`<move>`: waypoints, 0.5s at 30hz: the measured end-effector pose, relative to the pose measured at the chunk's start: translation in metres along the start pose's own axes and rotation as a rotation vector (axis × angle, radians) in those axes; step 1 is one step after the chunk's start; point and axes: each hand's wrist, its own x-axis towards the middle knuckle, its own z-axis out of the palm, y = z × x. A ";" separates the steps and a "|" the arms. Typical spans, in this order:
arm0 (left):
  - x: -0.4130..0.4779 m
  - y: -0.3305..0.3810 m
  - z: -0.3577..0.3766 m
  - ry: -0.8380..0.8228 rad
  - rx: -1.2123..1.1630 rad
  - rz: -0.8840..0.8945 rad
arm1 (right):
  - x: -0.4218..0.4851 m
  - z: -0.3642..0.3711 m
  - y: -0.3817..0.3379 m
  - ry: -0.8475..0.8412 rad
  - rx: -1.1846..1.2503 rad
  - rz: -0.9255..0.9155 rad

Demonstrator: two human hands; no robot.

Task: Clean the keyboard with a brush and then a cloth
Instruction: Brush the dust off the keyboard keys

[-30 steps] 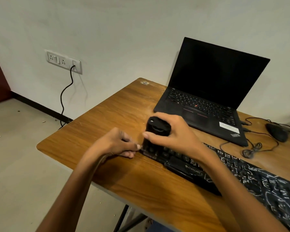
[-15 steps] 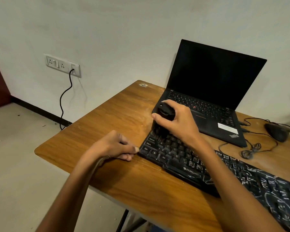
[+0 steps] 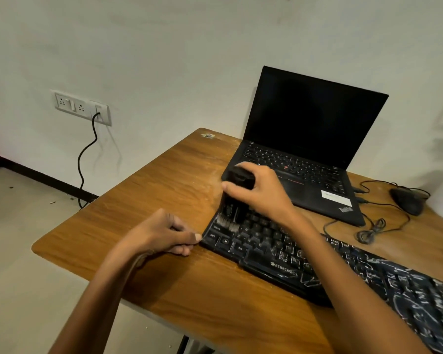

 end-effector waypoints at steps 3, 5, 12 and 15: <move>-0.001 -0.001 0.001 -0.003 -0.011 0.006 | 0.007 -0.021 0.013 0.149 -0.184 0.043; -0.003 0.000 0.000 -0.046 -0.001 -0.003 | 0.002 -0.033 0.019 0.184 -0.141 0.056; 0.010 0.026 0.010 0.105 0.321 0.080 | -0.038 -0.042 -0.001 0.101 0.203 0.024; 0.018 0.038 0.034 0.142 0.498 0.123 | -0.057 -0.033 -0.006 -0.013 0.181 0.002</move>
